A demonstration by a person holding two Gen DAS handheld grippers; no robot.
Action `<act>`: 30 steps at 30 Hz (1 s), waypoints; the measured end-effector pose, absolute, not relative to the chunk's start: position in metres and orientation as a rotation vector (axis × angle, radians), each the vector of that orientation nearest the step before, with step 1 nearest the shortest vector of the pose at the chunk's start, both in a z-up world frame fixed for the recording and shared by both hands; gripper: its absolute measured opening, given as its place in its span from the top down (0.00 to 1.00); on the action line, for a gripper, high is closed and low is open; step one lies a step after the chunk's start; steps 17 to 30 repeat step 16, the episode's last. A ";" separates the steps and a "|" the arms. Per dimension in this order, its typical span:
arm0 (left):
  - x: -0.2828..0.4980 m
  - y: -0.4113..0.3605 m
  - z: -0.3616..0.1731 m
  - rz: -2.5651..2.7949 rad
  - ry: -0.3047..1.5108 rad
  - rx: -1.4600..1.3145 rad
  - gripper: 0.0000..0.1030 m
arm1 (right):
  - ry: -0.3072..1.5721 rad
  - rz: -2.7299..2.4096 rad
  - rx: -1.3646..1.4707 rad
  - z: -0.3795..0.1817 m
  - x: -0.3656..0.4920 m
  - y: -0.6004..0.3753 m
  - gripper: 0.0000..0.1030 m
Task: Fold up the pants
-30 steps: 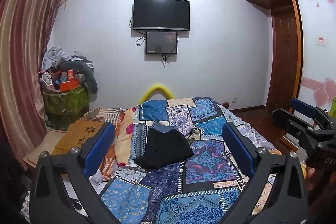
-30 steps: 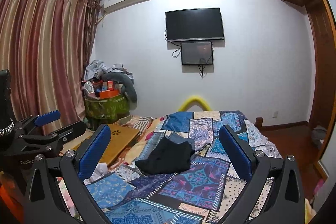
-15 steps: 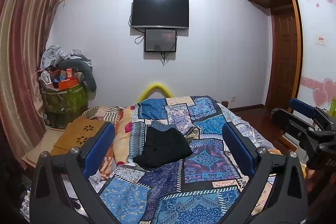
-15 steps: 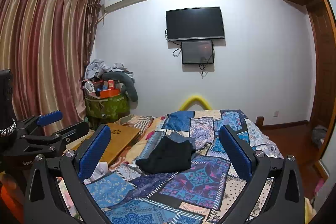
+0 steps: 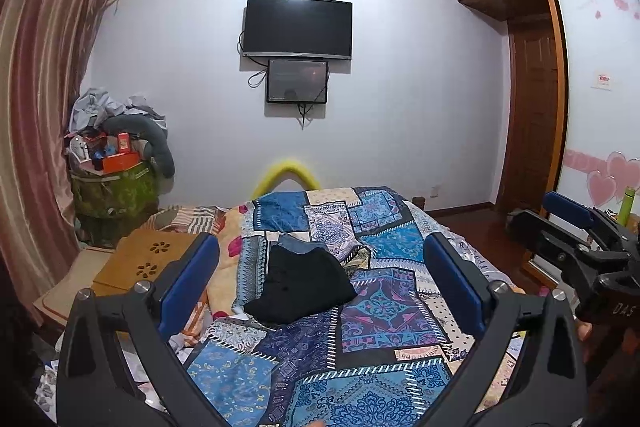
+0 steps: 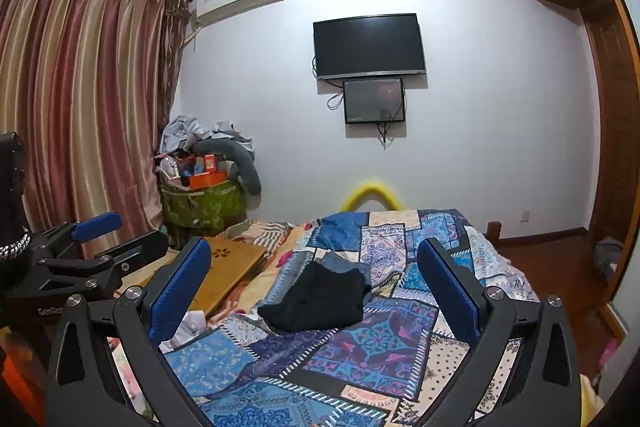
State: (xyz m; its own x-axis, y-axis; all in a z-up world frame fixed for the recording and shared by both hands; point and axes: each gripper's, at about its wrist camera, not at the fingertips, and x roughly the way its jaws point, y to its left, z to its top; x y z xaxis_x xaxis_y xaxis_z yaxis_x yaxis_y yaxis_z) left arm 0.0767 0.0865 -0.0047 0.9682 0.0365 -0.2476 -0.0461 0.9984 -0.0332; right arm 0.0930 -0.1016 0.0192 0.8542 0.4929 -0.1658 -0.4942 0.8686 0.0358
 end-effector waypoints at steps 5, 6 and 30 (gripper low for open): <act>0.077 0.083 -0.006 0.045 0.253 -0.026 0.00 | 0.171 0.520 -0.005 0.018 0.092 -0.101 0.01; 0.078 0.083 -0.006 0.040 0.256 -0.024 0.00 | 0.170 0.520 -0.005 0.019 0.092 -0.102 0.01; 0.079 0.082 -0.010 0.020 0.270 -0.023 0.00 | 0.183 0.513 0.001 0.018 0.093 -0.100 0.01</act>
